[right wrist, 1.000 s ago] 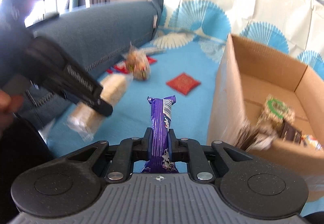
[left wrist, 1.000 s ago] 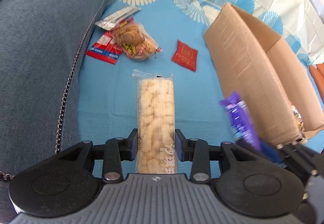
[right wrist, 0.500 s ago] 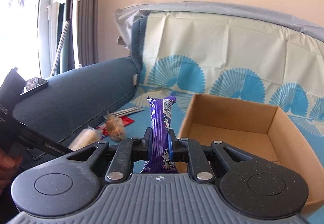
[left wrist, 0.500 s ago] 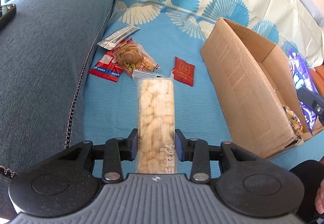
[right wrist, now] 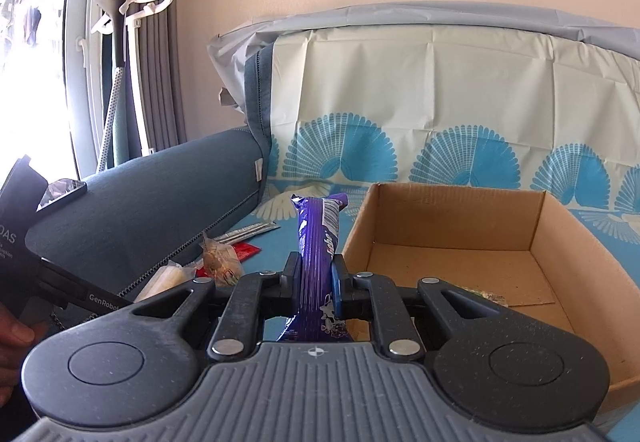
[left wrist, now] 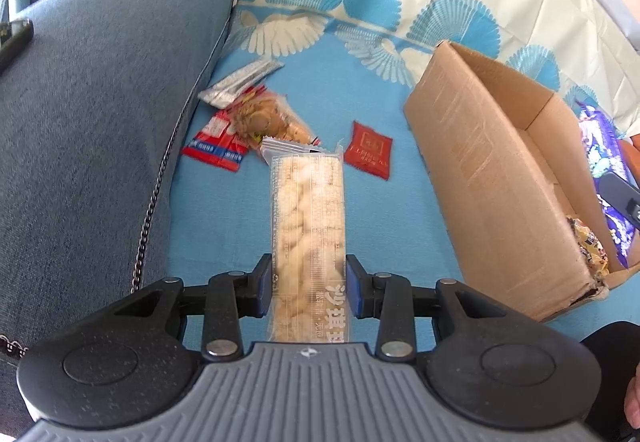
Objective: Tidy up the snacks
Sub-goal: 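Open the right gripper over the box while the left gripper releases the cracker pack into it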
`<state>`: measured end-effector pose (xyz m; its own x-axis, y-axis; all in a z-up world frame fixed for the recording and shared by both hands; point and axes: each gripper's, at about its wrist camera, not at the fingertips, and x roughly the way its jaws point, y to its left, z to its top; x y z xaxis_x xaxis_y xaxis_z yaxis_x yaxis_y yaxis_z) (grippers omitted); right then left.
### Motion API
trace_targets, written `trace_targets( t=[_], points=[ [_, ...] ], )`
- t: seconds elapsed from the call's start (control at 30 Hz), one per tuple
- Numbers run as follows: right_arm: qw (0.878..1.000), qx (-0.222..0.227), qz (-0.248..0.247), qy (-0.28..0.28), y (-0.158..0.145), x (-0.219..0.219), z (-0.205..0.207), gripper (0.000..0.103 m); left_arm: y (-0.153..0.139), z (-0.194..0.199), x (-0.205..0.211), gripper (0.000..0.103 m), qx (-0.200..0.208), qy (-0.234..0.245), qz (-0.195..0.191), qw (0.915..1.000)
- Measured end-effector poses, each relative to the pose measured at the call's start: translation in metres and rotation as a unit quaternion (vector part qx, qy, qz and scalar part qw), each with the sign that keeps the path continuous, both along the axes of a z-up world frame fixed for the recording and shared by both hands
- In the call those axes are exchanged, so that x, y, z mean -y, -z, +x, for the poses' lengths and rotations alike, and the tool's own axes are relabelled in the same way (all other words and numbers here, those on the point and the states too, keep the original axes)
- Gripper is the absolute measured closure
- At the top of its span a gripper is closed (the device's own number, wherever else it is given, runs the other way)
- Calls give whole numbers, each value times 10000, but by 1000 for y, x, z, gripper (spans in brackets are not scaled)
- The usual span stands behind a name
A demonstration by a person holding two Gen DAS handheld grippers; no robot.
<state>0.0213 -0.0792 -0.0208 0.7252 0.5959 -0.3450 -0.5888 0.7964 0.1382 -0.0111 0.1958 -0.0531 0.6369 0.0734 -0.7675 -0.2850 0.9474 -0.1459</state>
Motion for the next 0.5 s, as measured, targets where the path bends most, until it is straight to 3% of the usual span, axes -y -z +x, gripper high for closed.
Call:
trace_targets(
  t=[0.23, 0.4, 0.5],
  points=[
    [9981, -281, 449, 312, 0, 21, 16, 88, -13, -12, 11, 63, 509, -4, 326, 9982],
    [9927, -528, 854, 670, 3, 40, 29, 88, -19, -13, 26, 63, 638, 90, 757, 9950],
    [9895, -612, 983, 866, 5, 47, 33, 88, -22, -10, 32, 63, 657, 13, 664, 9956]
  ],
)
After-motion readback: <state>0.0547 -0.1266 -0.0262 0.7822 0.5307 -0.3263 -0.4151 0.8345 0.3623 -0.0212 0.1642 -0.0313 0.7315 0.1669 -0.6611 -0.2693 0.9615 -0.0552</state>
